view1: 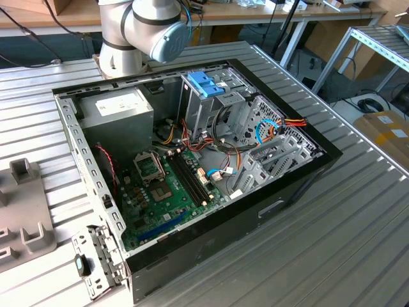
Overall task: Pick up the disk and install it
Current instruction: 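Pick up the disk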
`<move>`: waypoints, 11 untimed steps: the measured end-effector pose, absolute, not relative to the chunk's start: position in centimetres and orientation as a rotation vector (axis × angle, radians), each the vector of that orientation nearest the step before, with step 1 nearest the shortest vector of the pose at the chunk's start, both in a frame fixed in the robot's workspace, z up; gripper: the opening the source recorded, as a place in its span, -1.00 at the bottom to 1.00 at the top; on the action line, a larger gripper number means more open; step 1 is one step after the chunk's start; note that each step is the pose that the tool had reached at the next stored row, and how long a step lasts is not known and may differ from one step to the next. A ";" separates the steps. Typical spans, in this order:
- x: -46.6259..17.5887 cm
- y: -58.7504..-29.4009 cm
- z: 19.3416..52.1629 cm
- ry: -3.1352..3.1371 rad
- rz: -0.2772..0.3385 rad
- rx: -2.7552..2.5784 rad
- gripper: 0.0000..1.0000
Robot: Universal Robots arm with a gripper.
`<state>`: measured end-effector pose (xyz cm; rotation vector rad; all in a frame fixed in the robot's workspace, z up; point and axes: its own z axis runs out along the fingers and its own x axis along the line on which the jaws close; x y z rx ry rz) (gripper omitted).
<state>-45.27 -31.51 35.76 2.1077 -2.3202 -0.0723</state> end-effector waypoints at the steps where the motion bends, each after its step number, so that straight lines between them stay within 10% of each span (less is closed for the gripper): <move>1: -45.3 -31.6 35.7 -2.320 -0.072 2.108 0.23; 11: -45.8 -33.1 34.8 -2.319 -0.071 2.108 0.23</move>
